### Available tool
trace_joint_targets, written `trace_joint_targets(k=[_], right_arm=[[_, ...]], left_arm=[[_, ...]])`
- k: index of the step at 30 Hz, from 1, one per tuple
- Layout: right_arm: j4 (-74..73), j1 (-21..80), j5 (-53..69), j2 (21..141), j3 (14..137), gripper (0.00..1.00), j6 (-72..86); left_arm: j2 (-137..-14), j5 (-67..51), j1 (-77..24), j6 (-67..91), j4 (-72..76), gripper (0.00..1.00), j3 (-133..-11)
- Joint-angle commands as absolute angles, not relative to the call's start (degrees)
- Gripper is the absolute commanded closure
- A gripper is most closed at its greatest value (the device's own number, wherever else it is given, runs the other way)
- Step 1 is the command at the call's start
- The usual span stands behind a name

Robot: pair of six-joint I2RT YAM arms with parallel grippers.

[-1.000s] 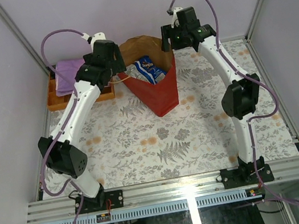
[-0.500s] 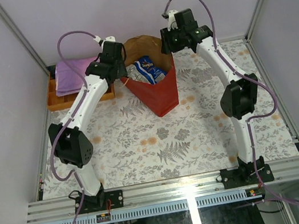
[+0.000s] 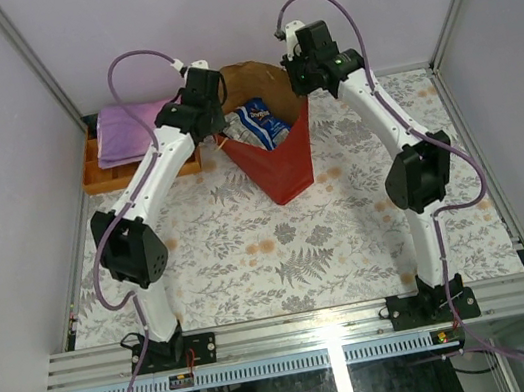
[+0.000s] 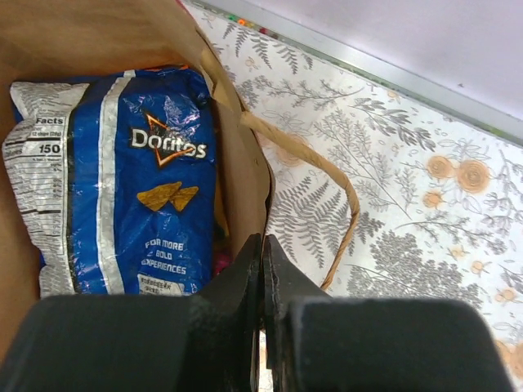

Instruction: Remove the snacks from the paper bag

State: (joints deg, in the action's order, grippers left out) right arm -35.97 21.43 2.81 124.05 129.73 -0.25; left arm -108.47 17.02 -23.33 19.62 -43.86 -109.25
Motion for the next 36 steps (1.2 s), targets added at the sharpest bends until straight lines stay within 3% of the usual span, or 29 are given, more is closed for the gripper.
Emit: trace_joint_targets(k=[1, 13, 16, 19, 20, 21, 22, 23, 24, 25, 29, 34, 36], right_arm=[[-30.92, 21.05, -3.56, 116.89, 130.37, 1.00, -6.31], [-33.38, 15.74, -0.74, 120.28, 144.81, 1.00, -12.02], [-30.51, 19.71, 3.13, 114.50, 136.33, 1.00, -13.33], [-26.21, 26.31, 2.27, 108.50, 121.67, 1.00, -17.23], [-24.94, 27.95, 2.01, 107.09, 118.24, 1.00, -17.30], [-23.67, 29.48, 1.59, 105.92, 114.96, 1.00, -16.41], [-22.67, 30.66, 1.28, 105.06, 112.07, 1.00, -15.63], [-21.69, 31.81, 1.05, 104.28, 109.38, 1.00, -14.86], [-20.63, 32.94, 0.68, 103.56, 106.77, 1.00, -14.16], [-20.00, 33.97, 0.35, 102.87, 104.57, 1.00, -13.57], [-16.28, 38.11, -0.26, 99.85, 95.48, 1.00, -10.79], [-12.07, 40.31, 0.53, 96.59, 88.28, 1.00, -6.92], [-11.85, 40.42, 1.09, 96.26, 87.49, 0.93, -5.33]], left_arm=[[-110.57, 16.43, -27.14, 20.47, -41.90, 1.00, -114.30], [-118.90, 21.49, -34.54, 22.07, -31.98, 1.00, -126.74], [-115.26, 21.66, -35.24, 23.26, -26.15, 1.00, -119.26], [-107.88, 22.25, -35.18, 25.82, -16.65, 1.00, -101.55], [-105.40, 22.21, -35.20, 26.51, -13.79, 0.94, -96.37], [-102.25, 21.96, -35.16, 26.94, -11.28, 0.72, -91.77], [-100.15, 21.47, -35.16, 27.30, -9.32, 0.40, -87.93], [-97.92, 21.34, -35.16, 27.70, -8.26, 0.23, -84.39], [-95.86, 21.80, -35.16, 27.95, -7.89, 0.08, -81.56], [-93.67, 22.43, -35.10, 28.03, -7.95, 0.01, -79.04], [-85.12, 21.58, -32.97, 28.77, -10.71, 0.00, -71.94], [-77.10, 11.04, -25.98, 33.76, -12.17, 0.00, -62.40], [-74.59, 8.54, -24.31, 34.71, -11.75, 0.00, -58.57]])
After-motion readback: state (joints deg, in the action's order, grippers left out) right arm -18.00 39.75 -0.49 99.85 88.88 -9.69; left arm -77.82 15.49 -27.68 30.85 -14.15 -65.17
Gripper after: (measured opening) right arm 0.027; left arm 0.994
